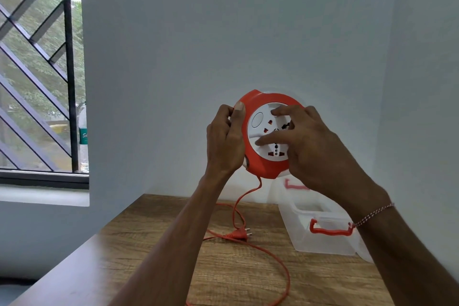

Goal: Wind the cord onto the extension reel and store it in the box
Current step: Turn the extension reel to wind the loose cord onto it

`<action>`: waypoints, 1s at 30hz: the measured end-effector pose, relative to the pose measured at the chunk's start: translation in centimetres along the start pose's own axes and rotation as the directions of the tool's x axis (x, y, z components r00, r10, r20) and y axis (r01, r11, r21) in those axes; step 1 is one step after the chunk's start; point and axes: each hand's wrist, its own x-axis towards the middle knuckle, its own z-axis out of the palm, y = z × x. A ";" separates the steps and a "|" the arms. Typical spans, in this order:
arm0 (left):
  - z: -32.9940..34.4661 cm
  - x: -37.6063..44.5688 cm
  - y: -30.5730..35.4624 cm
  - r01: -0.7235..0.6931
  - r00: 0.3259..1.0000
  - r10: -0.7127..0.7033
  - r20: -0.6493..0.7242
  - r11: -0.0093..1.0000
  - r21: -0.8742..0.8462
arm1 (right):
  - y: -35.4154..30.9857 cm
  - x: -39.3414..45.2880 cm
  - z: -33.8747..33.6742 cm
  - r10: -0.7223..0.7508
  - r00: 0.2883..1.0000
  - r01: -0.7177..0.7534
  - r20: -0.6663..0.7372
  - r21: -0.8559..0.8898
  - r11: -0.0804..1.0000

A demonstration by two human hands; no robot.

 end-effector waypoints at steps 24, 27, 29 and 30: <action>0.0 -0.2 0.2 -0.012 1.000 0.012 0.022 1.000 -0.007 | 0.0 -0.2 1.7 0.200 0.949 -0.196 -0.245 0.039 0.980; 0.1 -0.2 0.4 -0.016 1.000 0.016 0.025 1.000 0.000 | -0.1 0.0 1.5 0.226 0.938 -0.206 -0.262 0.103 0.973; 0.1 -0.2 0.6 -0.004 1.000 0.004 0.023 1.000 -0.011 | 0.1 0.0 1.5 0.204 0.941 -0.183 -0.270 0.100 0.978; 0.1 -0.3 0.6 0.002 1.000 -0.002 0.019 1.000 -0.017 | 0.1 0.1 1.5 0.193 0.942 -0.174 -0.275 0.090 0.981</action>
